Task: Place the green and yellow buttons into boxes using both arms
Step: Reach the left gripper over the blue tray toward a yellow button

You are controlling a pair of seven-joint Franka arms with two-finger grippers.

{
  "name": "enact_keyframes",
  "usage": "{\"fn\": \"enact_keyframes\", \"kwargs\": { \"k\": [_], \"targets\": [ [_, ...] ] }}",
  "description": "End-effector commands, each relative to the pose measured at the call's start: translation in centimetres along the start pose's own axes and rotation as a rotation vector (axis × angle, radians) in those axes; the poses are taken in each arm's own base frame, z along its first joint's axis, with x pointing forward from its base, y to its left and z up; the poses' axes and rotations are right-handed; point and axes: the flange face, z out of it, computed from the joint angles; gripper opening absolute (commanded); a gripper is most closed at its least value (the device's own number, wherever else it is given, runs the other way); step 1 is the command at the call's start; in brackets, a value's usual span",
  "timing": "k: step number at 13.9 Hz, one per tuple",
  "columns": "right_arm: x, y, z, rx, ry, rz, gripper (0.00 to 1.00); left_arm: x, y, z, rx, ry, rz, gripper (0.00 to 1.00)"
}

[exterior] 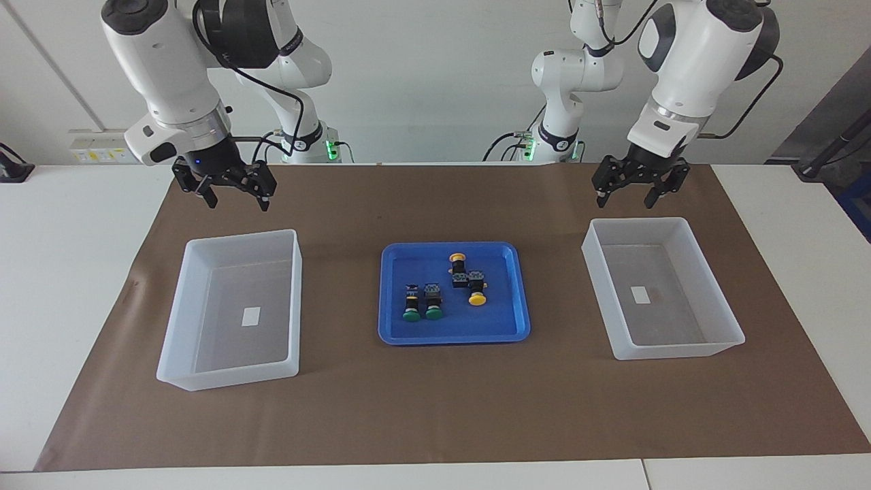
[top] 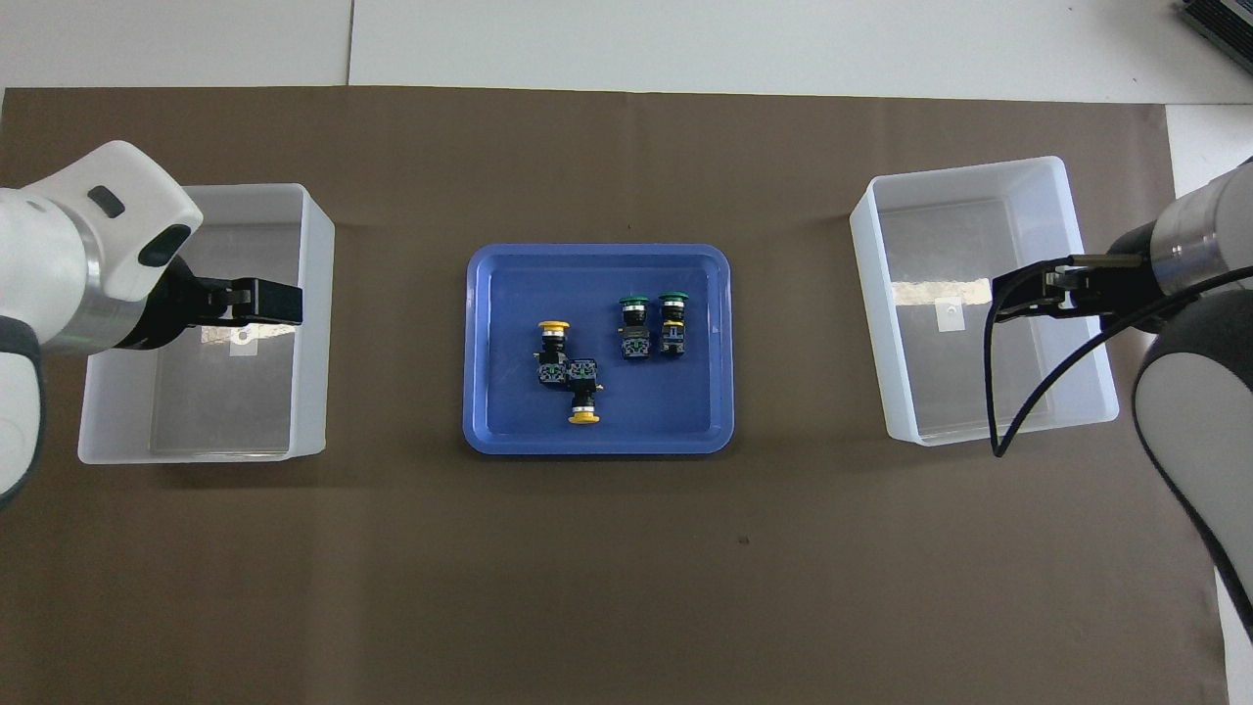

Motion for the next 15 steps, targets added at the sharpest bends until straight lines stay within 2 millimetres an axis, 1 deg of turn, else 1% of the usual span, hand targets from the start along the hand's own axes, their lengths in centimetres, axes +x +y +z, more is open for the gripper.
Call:
{"fn": "enact_keyframes", "kwargs": {
  "k": [1,2,3,4,5,6,8,9,10,11,12,14,15],
  "targets": [
    [-0.4,0.2,-0.1,0.0,-0.005,0.007,1.0,0.2,4.2,5.7,-0.019,0.02,-0.032,1.0],
    [-0.4,0.2,-0.1,0.0,-0.005,0.007,1.0,0.6,6.5,8.4,-0.026,0.021,-0.066,1.0],
    [-0.4,0.3,-0.1,0.0,-0.005,0.009,1.0,0.8,8.4,10.5,-0.036,0.032,-0.089,1.0],
    [-0.4,0.4,-0.1,0.0,-0.005,0.009,1.0,0.5,9.3,12.0,-0.042,0.041,-0.083,1.0],
    [-0.4,0.5,-0.1,0.0,-0.005,0.012,1.0,-0.2,9.6,13.3,-0.045,0.048,-0.077,1.0],
    [-0.4,0.4,-0.2,0.0,-0.004,0.01,1.0,-0.7,10.7,14.4,-0.049,0.047,-0.062,1.0],
    [-0.4,0.4,-0.1,0.0,-0.005,0.012,1.0,-1.1,14.7,19.3,-0.052,0.03,-0.101,1.0],
    [-0.4,0.4,0.0,0.0,-0.007,0.012,1.0,-1.6,16.1,21.0,-0.059,0.033,-0.097,1.0],
    [-0.4,0.4,0.0,0.0,-0.007,0.009,1.0,-1.8,16.3,22.2,-0.055,0.026,-0.093,1.0],
    [-0.5,0.4,0.2,-0.001,-0.01,0.01,1.0,-2.2,17.3,23.6,-0.053,0.017,-0.078,1.0],
    [-0.5,0.4,0.2,-0.001,-0.01,0.01,1.0,-2.6,18.1,24.5,-0.059,0.024,-0.067,1.0],
    [-0.4,0.0,0.1,0.002,0.005,0.005,1.0,-2.8,18.1,25.5,-0.054,0.015,-0.065,1.0],
    [-0.3,-0.1,0.2,0.005,0.022,0.005,1.0,-2.8,18.2,25.7,-0.055,0.015,-0.063,1.0]
  ]
}}
